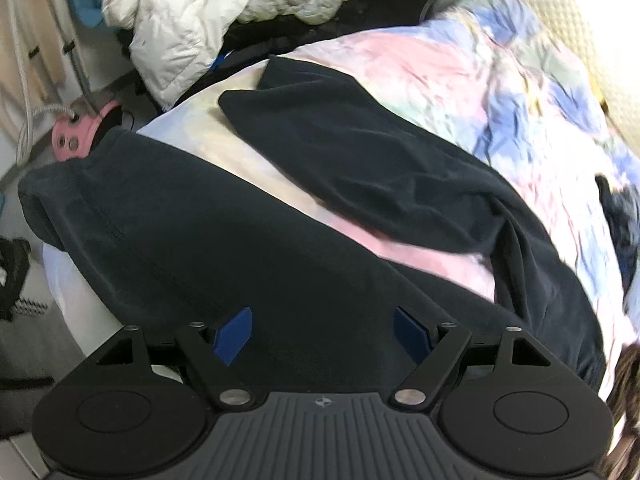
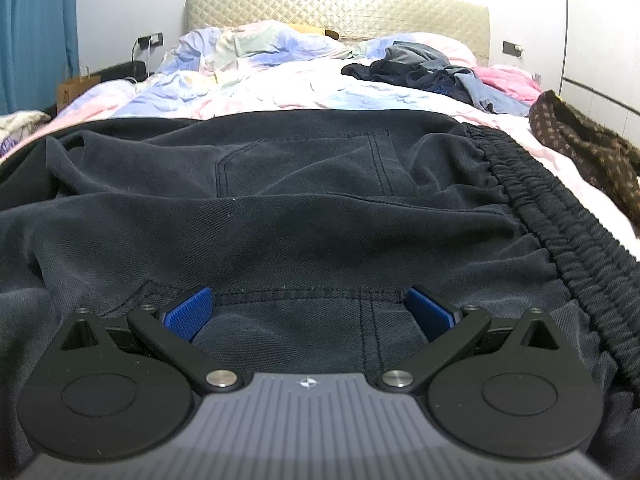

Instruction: Fold clothes

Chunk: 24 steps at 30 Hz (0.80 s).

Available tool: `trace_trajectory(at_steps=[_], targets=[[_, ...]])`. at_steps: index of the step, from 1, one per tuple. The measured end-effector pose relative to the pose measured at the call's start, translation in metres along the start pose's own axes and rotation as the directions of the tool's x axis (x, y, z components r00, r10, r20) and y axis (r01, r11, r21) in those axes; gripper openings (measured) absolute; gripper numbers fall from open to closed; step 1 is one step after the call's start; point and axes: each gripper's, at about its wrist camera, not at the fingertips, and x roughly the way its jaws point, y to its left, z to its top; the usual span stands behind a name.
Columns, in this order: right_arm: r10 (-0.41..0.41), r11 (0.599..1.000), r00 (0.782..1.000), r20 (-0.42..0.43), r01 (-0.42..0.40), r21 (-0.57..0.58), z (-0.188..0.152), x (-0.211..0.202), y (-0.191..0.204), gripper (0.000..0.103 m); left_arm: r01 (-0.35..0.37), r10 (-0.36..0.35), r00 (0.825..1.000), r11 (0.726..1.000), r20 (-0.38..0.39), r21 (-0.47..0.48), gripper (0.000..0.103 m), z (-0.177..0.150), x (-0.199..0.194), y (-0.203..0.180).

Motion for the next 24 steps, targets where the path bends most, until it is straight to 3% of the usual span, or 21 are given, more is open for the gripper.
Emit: trace_trajectory(at_steps=[5, 10, 18, 21, 24], targets=[[-0.012, 1.000, 0.996, -0.084, 0.011, -0.010, 0.013, 0.003, 0.002, 0.103, 0.046, -0.048, 0.999, 0.994, -0.011, -0.103, 0.080, 0.036, 0.022, 0.034], [-0.026, 1.000, 0.969, -0.244, 0.024, -0.011, 0.042, 0.006, 0.008, 0.103, 0.092, -0.099, 0.995, 0.971, -0.021, -0.218, 0.081, 0.083, 0.058, 0.075], [-0.078, 0.987, 0.971, -0.228, 0.043, -0.154, 0.091, -0.038, 0.065, 0.103, 0.149, -0.175, 0.984, 0.913, -0.033, -0.380, 0.081, 0.145, 0.148, 0.129], [-0.040, 0.984, 0.975, -0.220, 0.000, -0.180, 0.109, -0.052, 0.101, 0.103, 0.156, -0.188, 0.982, 0.899, -0.037, -0.410, 0.081, 0.163, 0.176, 0.141], [0.037, 0.964, 0.968, -0.247, -0.100, -0.248, 0.123, -0.050, 0.148, 0.103, 0.168, -0.202, 0.979, 0.888, -0.034, -0.428, 0.081, 0.175, 0.197, 0.148]])
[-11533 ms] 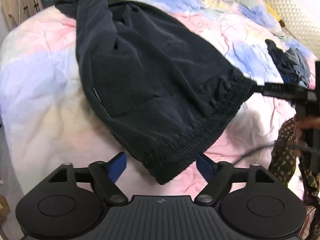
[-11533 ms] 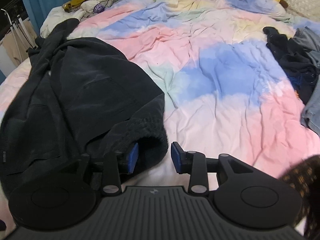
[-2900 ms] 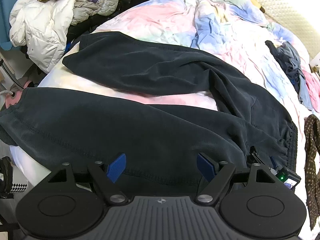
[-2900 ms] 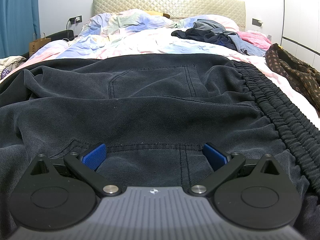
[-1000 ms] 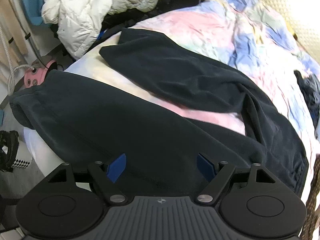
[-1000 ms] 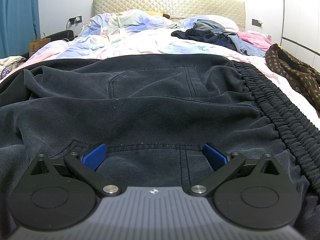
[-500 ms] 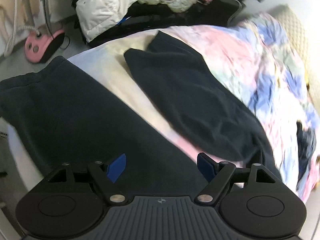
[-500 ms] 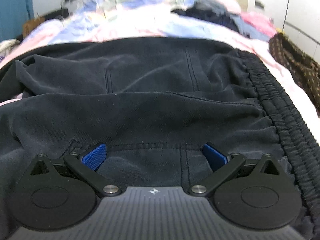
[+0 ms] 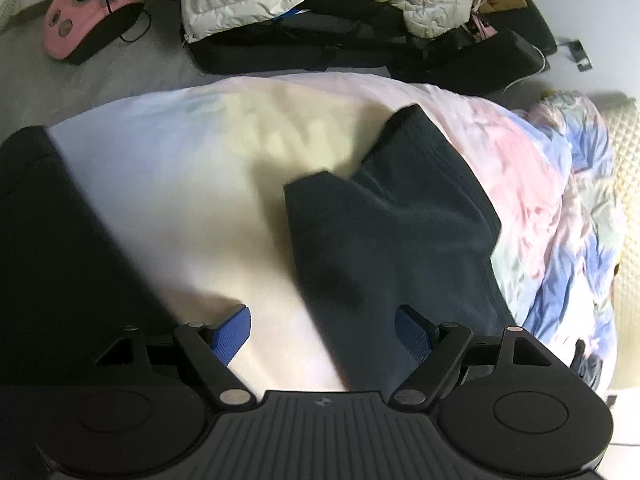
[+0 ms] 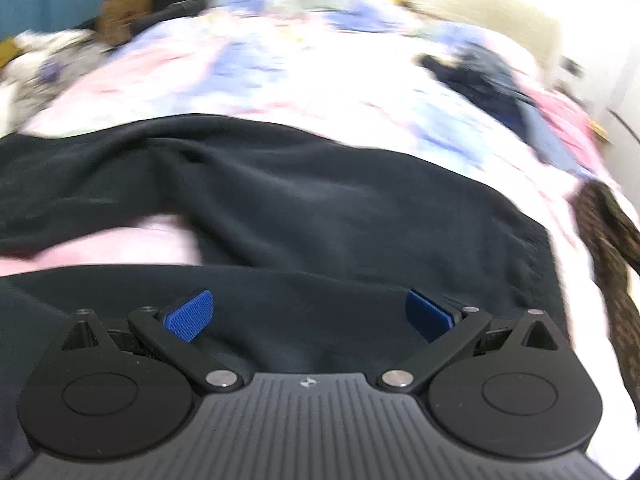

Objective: Fold clothes
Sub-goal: 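Grasp the pant leg cuff with the left gripper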

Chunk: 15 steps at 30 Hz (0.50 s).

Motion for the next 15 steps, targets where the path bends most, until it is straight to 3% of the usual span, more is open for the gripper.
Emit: trace_trajectory(at_steps=[6, 10, 12, 13, 15], targets=[[0.178, 0.955, 0.984, 0.004, -0.172, -0.240, 0.050, 0.022, 0.101, 0.103, 0.018, -0.019, 0.999, 1.000, 0.040, 0.017, 0.079, 0.018, 0.013, -0.006], [0.251, 0.910, 0.968, -0.022, -0.244, -0.336, 0.074, 0.042, 0.156, 0.103, 0.018, -0.020, 0.998, 0.999, 0.064, 0.038, 0.055, 0.030, 0.016, -0.012], [0.270, 0.882, 0.961, -0.049, -0.268, -0.387, 0.080, 0.051, 0.180, 0.103, 0.023, -0.026, 0.999, 0.997, 0.041, 0.072, 0.038, 0.038, 0.018, -0.014], [0.277, 0.867, 0.959, -0.066, -0.279, -0.413, 0.081, 0.053, 0.192, 0.102, 0.026, -0.029, 0.999, 0.996, 0.029, 0.090, 0.023, 0.041, 0.019, -0.016], [0.285, 0.836, 0.953, -0.102, -0.299, -0.460, 0.083, 0.058, 0.212, 0.102, 0.054, -0.057, 0.998, 0.991, 0.024, 0.125, 0.008, 0.047, 0.013, -0.021]])
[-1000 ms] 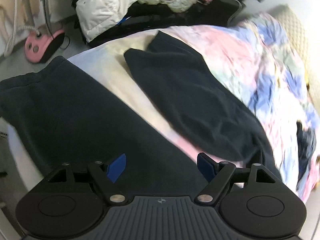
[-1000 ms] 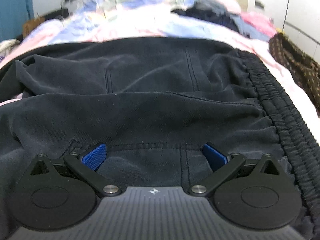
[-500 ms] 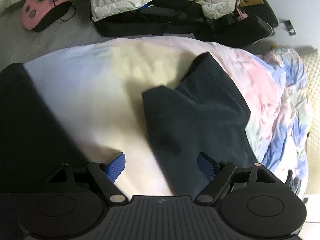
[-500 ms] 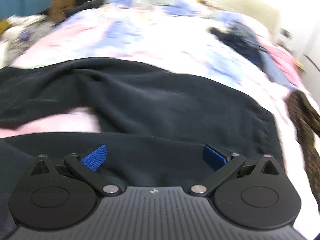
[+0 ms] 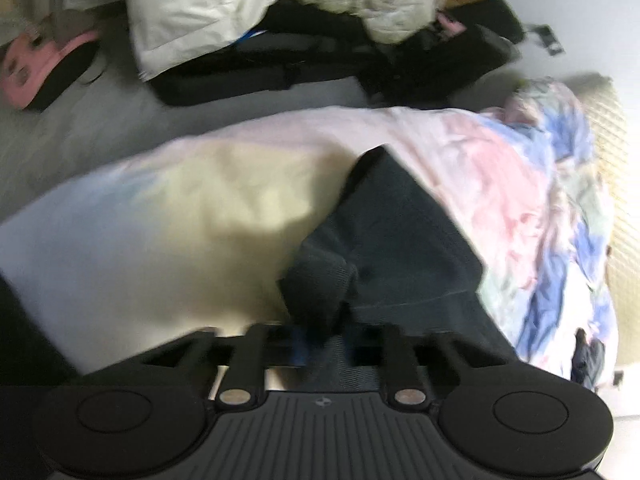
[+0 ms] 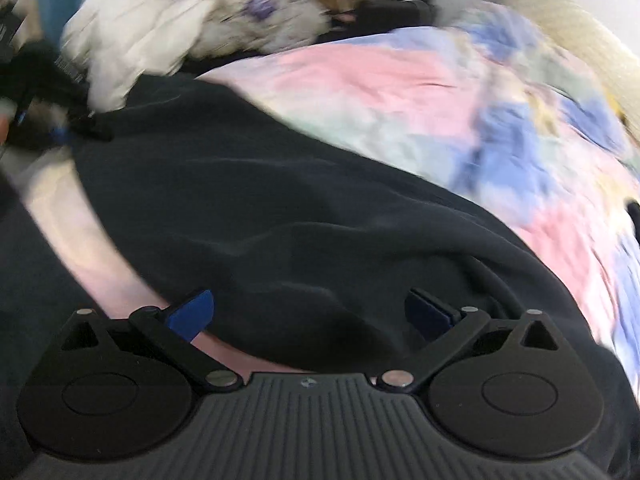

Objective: Fold clothes
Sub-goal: 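Grasp the pant leg cuff with the left gripper, then lift the cuff with the left gripper while the right gripper grasps the waistband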

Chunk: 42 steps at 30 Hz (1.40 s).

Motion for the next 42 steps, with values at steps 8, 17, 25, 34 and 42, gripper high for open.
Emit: trace_trajectory(at_steps=[8, 17, 25, 34, 42], targets=[[0.084, 0.983, 0.994, -0.064, -0.093, -0.160, 0.029, 0.016, 0.039, 0.102, 0.138, -0.137, 0.983, 0.990, 0.118, 0.000, 0.004, 0.023, -0.055, -0.019], [0.071, 0.977, 0.992, -0.107, -0.091, -0.191, 0.054, 0.019, 0.065, 0.017, 0.193, -0.185, 0.966, 0.981, 0.178, -0.030, 0.004, 0.057, -0.100, -0.023], [0.133, 0.983, 0.990, -0.039, -0.137, -0.121, 0.063, -0.030, 0.064, 0.003, 0.198, -0.189, 0.968, 0.980, 0.167, -0.033, 0.004, 0.070, -0.121, -0.008], [0.192, 0.974, 0.972, -0.138, -0.206, -0.096, 0.032, -0.025, 0.073, 0.003, 0.049, -0.048, 0.998, 0.998, 0.038, -0.042, 0.006, 0.050, -0.094, 0.045], [0.169, 0.986, 0.959, -0.228, -0.163, 0.046, 0.014, -0.009, 0.075, 0.015, 0.008, -0.008, 1.000, 0.998, 0.006, -0.058, 0.033, 0.029, -0.078, 0.080]])
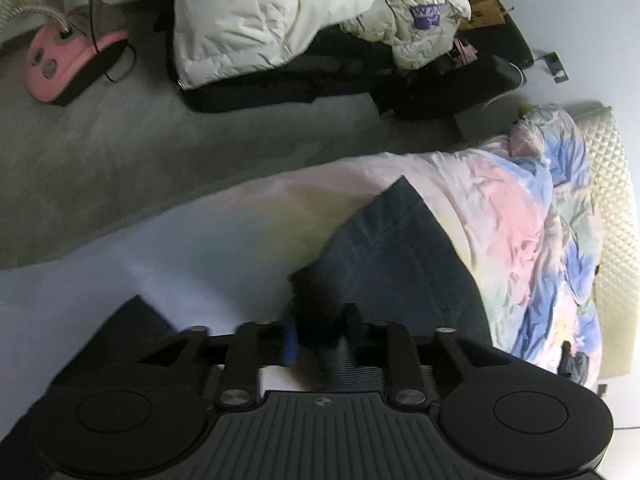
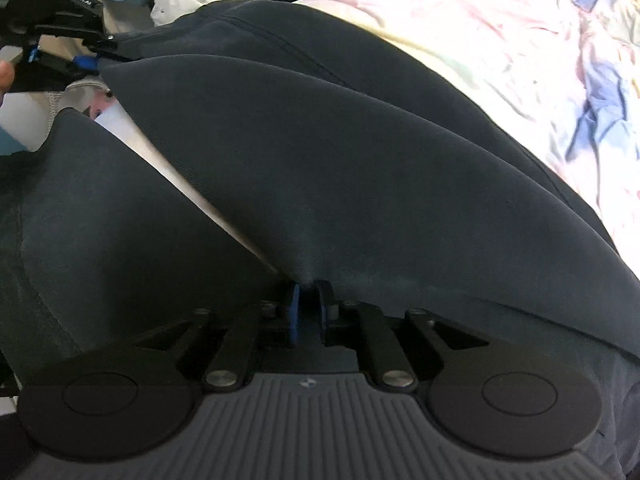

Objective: Fold clothes
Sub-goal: 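Lift the cuff with the left gripper while the right gripper grasps the waistband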

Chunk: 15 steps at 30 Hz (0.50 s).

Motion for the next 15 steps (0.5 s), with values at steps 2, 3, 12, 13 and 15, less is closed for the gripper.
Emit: trace_trajectory(at_steps=[2, 3, 12, 13, 15], targets=[[0.004, 1.000, 1.000, 0.028, -0.005, 0.011, -0.006, -0.013, -0.001, 0.026, -0.014, 0.014, 1.000, 1.000, 0.021, 0.000, 0.046, -0.004, -0.010, 0.002], [0.005, 1.000, 0.999, 0.046, -0.006, 0.016, -0.010, -0.021, -0.001, 0.029, -0.016, 0.016, 1.000, 1.000, 0.025, -0.003, 0.049, -0.005, -0.015, 0.004], [-0.024, 0.994, 0.989, 0.145, 0.008, 0.105, -0.078, -0.091, -0.035, 0.029, -0.012, 0.014, 0.997, 1.000, 0.082, -0.028, 0.066, -0.052, -0.086, 0.009], [-0.028, 0.993, 0.988, 0.153, 0.010, 0.118, -0.090, -0.099, -0.041, 0.029, -0.012, 0.013, 0.997, 1.000, 0.080, -0.012, 0.068, -0.061, -0.095, 0.007], [-0.046, 0.988, 0.986, 0.159, 0.022, 0.154, -0.119, -0.114, -0.057, 0.029, -0.021, 0.023, 0.995, 1.000, 0.096, -0.018, 0.071, -0.080, -0.112, 0.007]])
